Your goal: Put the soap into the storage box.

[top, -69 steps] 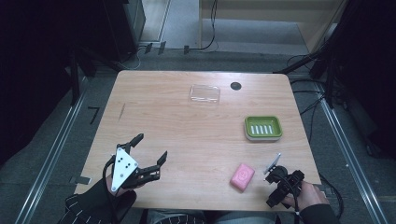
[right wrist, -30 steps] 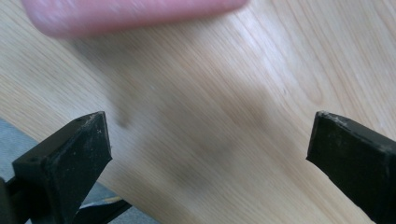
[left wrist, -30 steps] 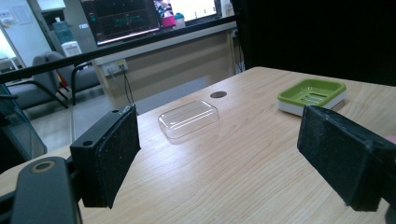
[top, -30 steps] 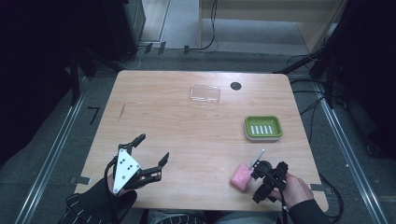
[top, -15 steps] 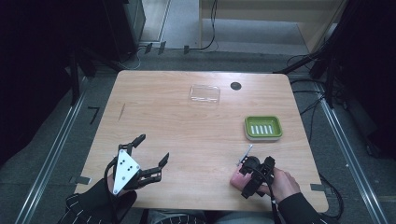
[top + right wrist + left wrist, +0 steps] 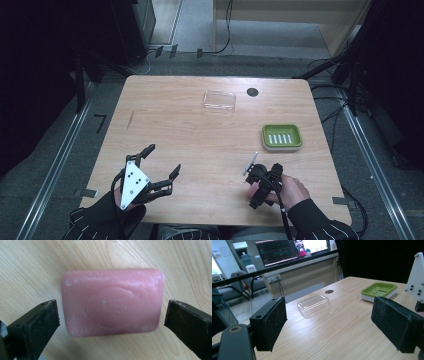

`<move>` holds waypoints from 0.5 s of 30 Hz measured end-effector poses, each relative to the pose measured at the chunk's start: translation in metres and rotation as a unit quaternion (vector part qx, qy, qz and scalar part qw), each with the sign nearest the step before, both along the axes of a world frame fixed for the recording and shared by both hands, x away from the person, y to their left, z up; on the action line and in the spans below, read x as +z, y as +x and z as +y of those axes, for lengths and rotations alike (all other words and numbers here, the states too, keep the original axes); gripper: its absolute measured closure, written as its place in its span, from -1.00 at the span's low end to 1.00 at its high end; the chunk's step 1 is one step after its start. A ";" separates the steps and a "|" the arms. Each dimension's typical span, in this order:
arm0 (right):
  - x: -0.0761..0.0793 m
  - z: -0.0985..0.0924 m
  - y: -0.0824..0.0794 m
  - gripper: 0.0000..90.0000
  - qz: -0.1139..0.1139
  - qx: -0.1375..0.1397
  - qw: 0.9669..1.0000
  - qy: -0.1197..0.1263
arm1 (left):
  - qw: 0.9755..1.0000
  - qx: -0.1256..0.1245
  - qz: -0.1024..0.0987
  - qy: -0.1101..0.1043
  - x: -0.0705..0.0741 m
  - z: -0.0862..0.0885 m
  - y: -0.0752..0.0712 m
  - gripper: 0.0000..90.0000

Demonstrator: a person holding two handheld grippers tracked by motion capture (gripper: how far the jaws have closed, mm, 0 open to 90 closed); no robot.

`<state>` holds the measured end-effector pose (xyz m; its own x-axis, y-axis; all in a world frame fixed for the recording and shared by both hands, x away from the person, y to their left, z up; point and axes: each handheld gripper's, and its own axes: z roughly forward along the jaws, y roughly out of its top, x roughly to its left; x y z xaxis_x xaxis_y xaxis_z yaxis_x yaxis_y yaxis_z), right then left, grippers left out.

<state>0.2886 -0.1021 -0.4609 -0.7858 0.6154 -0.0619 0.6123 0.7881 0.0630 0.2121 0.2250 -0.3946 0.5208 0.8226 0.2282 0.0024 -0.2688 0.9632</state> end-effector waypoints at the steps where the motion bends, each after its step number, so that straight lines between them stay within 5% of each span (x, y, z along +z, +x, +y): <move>1: -0.001 0.001 0.001 -1.00 -0.001 0.004 1.000 0.002 | 1.000 -0.002 0.000 0.001 0.000 0.000 0.000 -0.70; 8: -0.004 0.005 0.005 -0.99 0.002 0.011 1.000 -0.001 | 1.000 -0.003 -0.001 0.004 0.000 -0.001 -0.001 -0.70; 12: -0.003 0.003 0.004 -0.73 -0.002 0.011 1.000 0.006 | 1.000 -0.004 -0.003 0.005 0.000 -0.001 -0.001 -0.70; 15: -0.003 0.003 0.003 -0.72 -0.001 0.009 1.000 0.003 | 1.000 -0.003 -0.004 0.005 0.000 -0.001 -0.001 -0.70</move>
<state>0.2914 -0.0987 -0.4643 -0.7965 0.6016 -0.0602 0.5979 0.7985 0.0696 0.2110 0.2243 -0.3946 0.5241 0.8168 0.2412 -0.0077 -0.2787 0.9604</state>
